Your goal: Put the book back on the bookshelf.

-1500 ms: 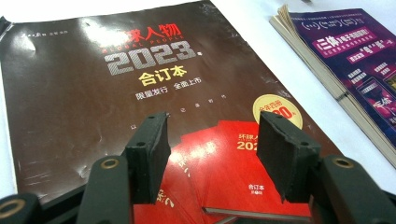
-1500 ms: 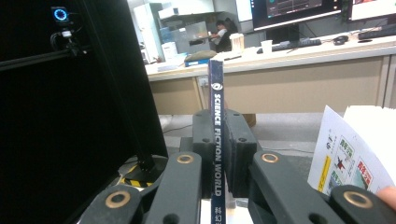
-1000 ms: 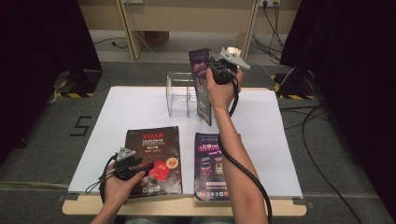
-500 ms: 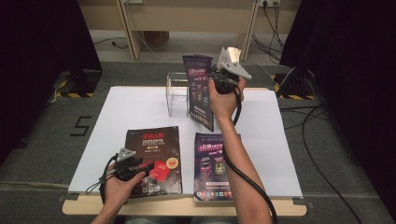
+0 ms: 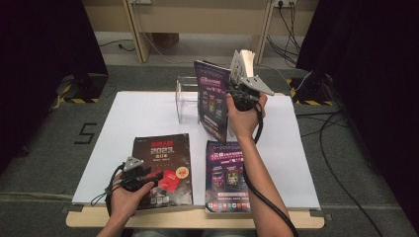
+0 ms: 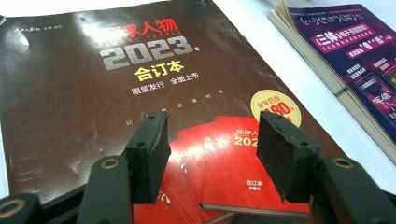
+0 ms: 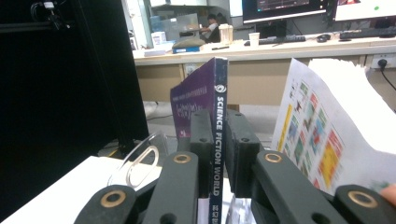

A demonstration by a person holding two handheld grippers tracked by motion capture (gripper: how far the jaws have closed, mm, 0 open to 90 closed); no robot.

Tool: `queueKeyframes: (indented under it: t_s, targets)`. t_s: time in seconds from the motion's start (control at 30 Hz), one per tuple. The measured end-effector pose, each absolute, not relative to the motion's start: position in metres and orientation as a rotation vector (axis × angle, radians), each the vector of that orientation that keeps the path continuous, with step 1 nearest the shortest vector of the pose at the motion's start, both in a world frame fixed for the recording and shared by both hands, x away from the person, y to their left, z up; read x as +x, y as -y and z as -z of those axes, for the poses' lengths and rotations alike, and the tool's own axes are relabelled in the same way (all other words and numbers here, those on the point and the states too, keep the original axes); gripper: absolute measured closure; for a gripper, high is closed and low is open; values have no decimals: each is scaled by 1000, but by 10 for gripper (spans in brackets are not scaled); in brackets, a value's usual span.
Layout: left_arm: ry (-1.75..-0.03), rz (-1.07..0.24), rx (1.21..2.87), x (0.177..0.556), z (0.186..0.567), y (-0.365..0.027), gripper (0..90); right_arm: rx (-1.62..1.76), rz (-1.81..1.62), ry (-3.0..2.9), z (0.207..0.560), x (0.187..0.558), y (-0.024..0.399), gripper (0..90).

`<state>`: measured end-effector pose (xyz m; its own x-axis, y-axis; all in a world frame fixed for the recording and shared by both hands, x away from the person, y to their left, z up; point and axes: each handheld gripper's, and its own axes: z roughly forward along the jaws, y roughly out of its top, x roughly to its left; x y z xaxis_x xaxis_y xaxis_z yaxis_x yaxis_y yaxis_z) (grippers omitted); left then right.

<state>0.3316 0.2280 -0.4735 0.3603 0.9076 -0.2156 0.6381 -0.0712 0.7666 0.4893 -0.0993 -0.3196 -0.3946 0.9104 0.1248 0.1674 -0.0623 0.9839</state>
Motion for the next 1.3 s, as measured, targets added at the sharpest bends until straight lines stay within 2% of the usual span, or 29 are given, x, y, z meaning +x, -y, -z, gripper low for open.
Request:
queueKeyframes:
  t_s: [0.53, 1.3]
  targets:
    - [-1361, -405, 1789, 332, 472, -228, 432, 1280, -1583, -1642, 324, 490, 109, 742]
    - [-1355, -408, 1794, 332, 471, -228, 431, 1422, -1442, -1800, 315, 499, 103, 842]
